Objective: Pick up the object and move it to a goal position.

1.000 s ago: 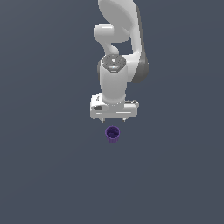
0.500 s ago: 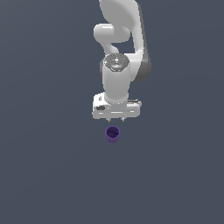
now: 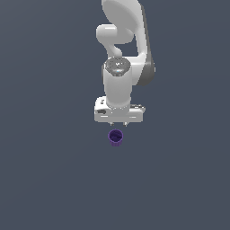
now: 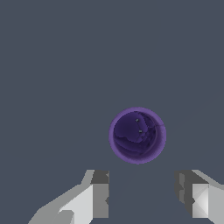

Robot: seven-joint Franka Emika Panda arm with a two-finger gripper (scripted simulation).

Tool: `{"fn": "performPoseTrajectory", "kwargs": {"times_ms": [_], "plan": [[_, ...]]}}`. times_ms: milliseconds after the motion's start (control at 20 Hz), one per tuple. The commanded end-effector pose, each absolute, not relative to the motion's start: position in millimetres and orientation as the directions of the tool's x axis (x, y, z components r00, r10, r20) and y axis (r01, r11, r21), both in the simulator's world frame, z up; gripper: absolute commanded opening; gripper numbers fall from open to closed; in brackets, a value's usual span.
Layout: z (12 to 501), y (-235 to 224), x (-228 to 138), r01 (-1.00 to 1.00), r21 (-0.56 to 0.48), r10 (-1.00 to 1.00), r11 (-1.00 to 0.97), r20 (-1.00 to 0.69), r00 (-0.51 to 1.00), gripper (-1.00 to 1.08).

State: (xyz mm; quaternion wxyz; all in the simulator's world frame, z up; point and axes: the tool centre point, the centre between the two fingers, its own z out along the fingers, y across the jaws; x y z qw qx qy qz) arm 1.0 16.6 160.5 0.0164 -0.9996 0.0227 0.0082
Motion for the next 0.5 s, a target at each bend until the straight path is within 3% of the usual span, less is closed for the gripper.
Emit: {"fn": "performPoseTrajectory", "kwargs": {"times_ms": [0,450], "plan": [[158.6,15.8,2.5,-0.091,-0.038,-0.090,-0.995,-0.024,0.996,0.28],[148.2,11.9,11.1,-0.340,-0.062,-0.336,-0.938,-0.071,0.939,0.28]]}}
